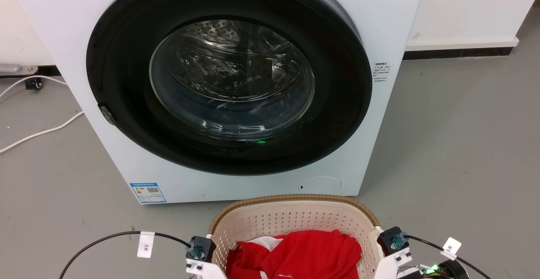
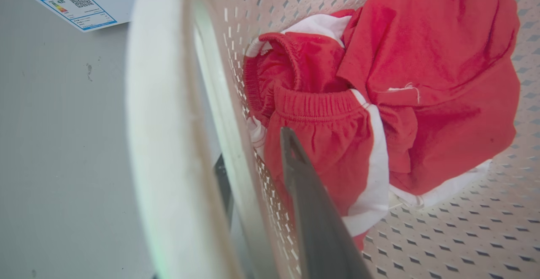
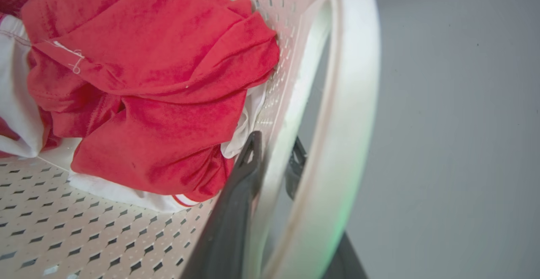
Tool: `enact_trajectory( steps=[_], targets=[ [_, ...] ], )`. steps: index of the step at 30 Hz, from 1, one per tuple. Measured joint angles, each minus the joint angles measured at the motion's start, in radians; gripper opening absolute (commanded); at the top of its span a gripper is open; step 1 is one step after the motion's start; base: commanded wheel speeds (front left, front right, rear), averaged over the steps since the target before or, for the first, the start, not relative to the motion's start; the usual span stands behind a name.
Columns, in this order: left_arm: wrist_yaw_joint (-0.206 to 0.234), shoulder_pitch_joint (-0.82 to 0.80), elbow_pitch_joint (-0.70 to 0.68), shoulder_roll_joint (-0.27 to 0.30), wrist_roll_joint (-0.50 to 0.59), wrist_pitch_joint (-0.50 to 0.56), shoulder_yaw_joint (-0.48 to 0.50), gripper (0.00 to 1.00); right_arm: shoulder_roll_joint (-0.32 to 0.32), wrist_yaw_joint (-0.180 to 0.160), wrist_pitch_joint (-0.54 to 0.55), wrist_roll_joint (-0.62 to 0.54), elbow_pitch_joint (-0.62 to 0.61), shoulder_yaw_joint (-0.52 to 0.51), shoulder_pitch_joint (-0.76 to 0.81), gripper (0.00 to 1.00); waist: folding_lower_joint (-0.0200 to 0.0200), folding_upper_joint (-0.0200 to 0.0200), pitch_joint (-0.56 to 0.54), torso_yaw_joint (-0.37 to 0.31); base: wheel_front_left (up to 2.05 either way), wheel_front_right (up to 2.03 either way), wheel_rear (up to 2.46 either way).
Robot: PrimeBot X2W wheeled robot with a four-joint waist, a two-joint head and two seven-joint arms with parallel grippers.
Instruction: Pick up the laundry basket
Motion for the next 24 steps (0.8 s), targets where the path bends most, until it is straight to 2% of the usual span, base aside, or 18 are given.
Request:
enact_trajectory(
  steps=[24],
  targets=[
    [0.0,-0.001,0.009,0.0,-0.051,-0.01,-0.048,0.0,-0.003,0.0,0.002,0.012,0.0,0.016,0.0,0.0,0.0,0.0,0.0,0.001,0.0,0.0,0.0]
  ],
)
